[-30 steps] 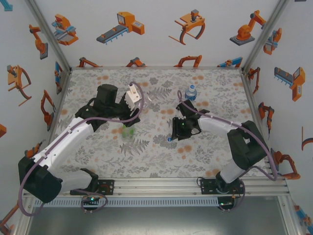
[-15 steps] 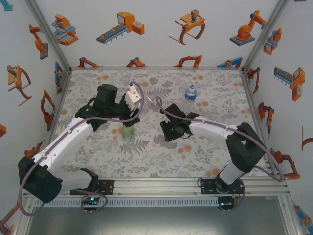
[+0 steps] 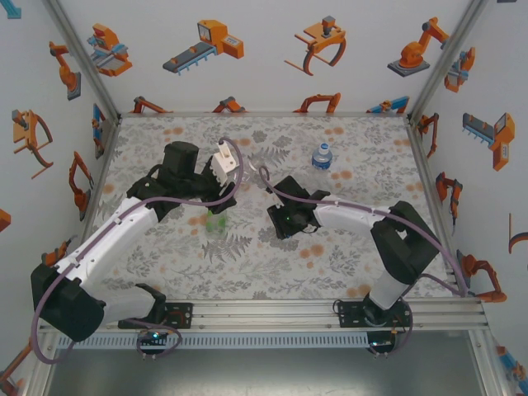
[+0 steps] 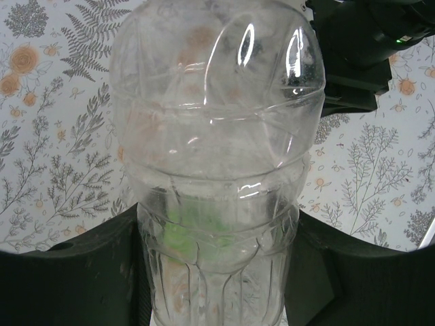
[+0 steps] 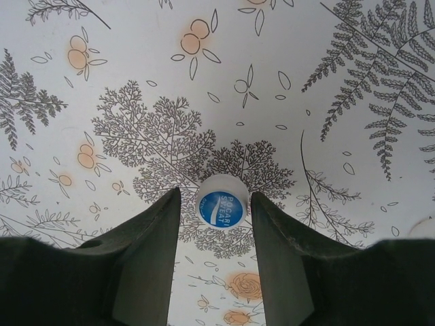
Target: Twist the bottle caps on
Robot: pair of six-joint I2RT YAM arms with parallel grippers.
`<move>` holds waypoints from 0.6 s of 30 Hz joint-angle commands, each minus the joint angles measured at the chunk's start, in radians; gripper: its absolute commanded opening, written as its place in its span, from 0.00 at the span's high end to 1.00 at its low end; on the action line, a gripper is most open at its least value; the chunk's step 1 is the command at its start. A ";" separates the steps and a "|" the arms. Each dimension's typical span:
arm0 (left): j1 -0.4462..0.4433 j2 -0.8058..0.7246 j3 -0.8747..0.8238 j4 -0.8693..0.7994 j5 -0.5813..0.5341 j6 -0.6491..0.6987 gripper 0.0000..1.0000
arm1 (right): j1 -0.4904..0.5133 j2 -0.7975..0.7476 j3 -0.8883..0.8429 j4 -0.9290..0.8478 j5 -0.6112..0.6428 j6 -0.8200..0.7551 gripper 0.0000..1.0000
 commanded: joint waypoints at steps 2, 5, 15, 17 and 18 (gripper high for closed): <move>0.002 0.005 0.035 -0.010 0.019 -0.009 0.76 | 0.008 0.019 0.012 -0.005 0.022 -0.016 0.57; 0.003 0.005 0.035 -0.010 0.019 -0.008 0.77 | 0.008 0.018 0.012 -0.011 0.024 -0.019 0.59; 0.002 0.004 0.035 -0.010 0.014 -0.008 0.76 | 0.017 0.021 0.028 -0.053 0.052 -0.040 0.60; 0.001 0.002 0.035 -0.010 0.013 -0.009 0.76 | 0.020 0.022 0.029 -0.055 0.057 -0.042 0.60; 0.002 0.002 0.035 -0.010 0.011 -0.009 0.76 | 0.021 0.020 0.029 -0.056 0.058 -0.042 0.60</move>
